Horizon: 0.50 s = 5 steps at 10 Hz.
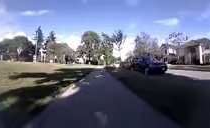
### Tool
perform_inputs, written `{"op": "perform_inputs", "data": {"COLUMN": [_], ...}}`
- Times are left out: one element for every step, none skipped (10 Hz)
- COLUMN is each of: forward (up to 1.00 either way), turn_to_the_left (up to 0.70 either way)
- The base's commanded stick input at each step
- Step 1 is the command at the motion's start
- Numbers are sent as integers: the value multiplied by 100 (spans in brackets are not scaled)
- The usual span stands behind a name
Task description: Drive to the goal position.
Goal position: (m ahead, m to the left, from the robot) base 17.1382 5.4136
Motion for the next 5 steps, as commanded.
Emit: {"op": "perform_inputs", "data": {"forward": [100,100,100,100,100], "turn_to_the_left": [1,28,29,30,9]}}
